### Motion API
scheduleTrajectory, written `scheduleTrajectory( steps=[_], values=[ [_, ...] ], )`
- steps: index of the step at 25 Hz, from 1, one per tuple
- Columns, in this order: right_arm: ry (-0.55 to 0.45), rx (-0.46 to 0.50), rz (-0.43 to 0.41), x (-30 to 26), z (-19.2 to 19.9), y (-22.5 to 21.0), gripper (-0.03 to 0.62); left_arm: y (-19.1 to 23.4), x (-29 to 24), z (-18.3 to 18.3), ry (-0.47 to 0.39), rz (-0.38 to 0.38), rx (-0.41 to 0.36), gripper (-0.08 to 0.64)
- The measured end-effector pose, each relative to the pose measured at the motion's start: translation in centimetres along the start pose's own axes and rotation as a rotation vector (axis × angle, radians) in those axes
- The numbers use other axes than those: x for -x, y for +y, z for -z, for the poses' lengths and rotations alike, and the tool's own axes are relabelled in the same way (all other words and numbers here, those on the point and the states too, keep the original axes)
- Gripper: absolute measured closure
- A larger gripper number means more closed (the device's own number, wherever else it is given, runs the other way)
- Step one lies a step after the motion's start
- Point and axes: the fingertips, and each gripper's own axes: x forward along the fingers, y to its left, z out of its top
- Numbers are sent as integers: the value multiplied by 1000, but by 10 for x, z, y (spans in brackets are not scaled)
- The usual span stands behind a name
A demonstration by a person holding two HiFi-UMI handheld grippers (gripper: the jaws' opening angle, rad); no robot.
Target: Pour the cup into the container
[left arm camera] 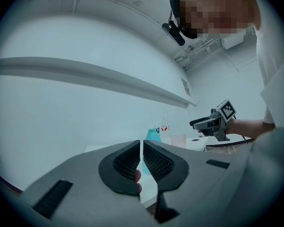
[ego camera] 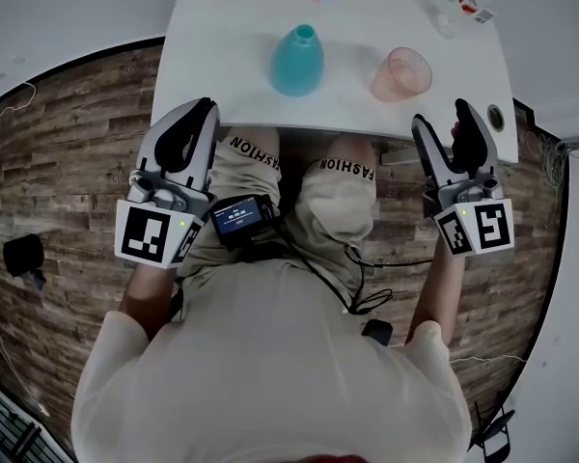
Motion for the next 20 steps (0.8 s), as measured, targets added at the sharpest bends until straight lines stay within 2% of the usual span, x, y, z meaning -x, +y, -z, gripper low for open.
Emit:
scheduleTrajectory(
  steps=[20],
  values=[
    [30, 21, -61, -18, 9, -8, 287, 2, -13, -9, -8, 19, -26, 546]
  ],
)
